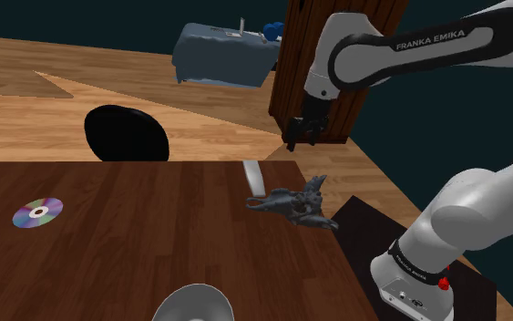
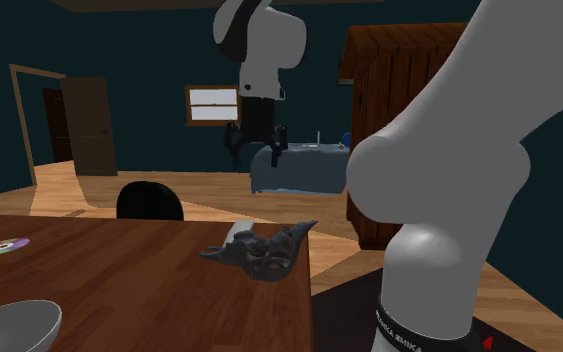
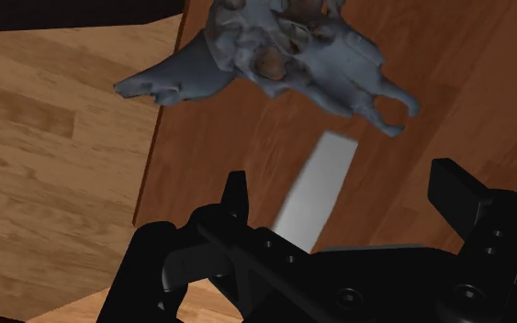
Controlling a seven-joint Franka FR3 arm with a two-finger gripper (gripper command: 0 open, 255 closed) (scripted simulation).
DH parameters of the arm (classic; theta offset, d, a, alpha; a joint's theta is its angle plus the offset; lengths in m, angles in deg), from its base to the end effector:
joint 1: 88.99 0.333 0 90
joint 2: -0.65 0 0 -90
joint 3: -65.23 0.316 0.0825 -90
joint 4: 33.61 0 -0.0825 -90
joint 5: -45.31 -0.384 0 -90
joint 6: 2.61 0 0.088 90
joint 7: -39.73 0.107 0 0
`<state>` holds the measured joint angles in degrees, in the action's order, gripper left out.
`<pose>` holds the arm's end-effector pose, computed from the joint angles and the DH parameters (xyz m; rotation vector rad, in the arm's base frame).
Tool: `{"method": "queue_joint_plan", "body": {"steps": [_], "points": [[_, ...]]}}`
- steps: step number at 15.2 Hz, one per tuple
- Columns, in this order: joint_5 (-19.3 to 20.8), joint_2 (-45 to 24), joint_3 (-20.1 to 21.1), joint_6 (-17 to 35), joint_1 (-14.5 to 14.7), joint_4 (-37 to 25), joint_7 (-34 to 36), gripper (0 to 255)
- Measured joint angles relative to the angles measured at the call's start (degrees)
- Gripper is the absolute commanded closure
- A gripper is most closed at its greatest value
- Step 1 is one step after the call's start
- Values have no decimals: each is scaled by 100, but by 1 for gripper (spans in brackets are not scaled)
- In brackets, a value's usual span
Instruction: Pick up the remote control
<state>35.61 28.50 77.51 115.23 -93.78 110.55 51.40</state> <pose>0.3940 0.0625 0.4455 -3.0763 0.2682 -0.0199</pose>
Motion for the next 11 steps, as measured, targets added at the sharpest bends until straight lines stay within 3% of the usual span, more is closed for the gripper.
{"method": "queue_joint_plan", "body": {"steps": [5, 11], "points": [[160, -1149, 329, 966, -216, -194, 790, 0], [698, -2579, 536, 1896, -429, -652, 1902, 0]]}}
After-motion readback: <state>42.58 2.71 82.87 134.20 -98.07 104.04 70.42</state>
